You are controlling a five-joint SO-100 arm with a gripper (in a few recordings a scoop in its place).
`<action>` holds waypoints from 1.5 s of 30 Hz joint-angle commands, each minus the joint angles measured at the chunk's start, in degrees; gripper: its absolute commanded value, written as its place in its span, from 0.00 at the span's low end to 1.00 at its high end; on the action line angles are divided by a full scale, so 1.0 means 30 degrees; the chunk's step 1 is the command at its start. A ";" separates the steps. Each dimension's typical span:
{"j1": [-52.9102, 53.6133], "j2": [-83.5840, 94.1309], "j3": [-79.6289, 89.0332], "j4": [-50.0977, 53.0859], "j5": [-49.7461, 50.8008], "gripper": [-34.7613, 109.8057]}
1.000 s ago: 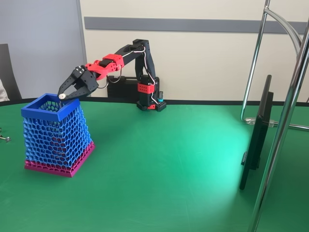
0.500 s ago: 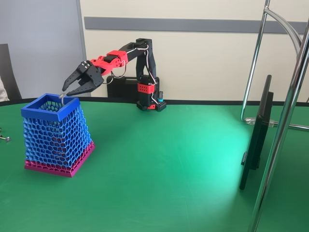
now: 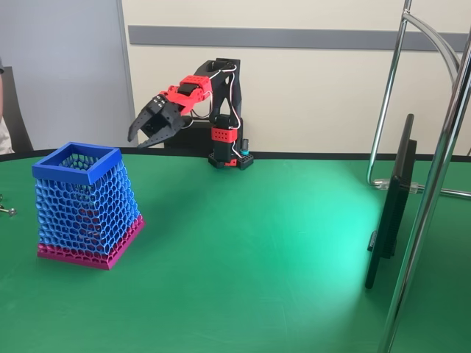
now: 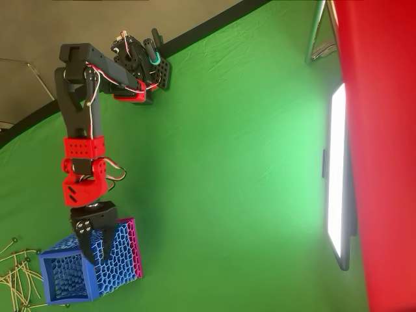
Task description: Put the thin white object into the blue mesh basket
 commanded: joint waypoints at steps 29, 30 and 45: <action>-0.6650 1.5586 1.4326 0.1494 -0.8613 0.32; -0.6826 1.6230 1.4883 0.1553 -0.8965 0.32; -0.7646 2.3965 2.0742 0.5010 -1.2187 0.30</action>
